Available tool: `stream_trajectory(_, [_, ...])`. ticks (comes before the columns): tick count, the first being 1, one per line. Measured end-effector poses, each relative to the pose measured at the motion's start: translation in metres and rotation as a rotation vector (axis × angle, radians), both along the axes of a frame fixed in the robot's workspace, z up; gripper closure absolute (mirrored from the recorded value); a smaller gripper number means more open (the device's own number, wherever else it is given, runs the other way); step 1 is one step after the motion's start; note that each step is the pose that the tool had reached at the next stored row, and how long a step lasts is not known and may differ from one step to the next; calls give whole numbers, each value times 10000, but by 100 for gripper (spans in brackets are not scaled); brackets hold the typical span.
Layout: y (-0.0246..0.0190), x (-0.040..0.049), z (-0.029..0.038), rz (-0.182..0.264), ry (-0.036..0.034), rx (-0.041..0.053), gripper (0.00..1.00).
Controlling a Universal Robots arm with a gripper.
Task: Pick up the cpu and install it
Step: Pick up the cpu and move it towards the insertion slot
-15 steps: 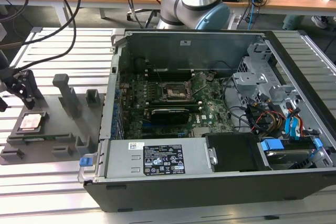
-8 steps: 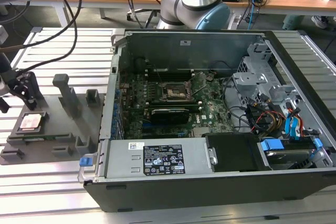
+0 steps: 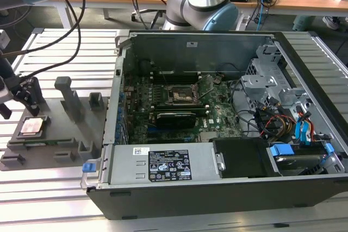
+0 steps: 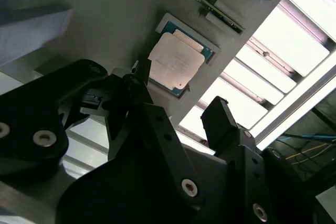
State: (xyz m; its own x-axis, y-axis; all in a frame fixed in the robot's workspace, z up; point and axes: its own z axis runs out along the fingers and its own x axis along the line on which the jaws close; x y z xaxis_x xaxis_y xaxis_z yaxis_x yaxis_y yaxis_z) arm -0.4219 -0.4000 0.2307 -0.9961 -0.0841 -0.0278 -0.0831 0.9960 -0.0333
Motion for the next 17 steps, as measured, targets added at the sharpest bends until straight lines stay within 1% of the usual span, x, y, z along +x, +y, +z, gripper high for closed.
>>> stream_trajectory(2, [0,2,-12,13,1,0,34])
stream_trajectory(6, [0,34,-44,18,-1,-1,34])
stream_trajectory(9, [1,39,-105,17,0,-1,34])
stream_trajectory(10, [0,39,-138,19,1,-2,34])
stream_trajectory(14, [-5,42,-235,35,0,-1,34])
stream_trajectory(17, [-15,43,-281,48,0,-1,34])
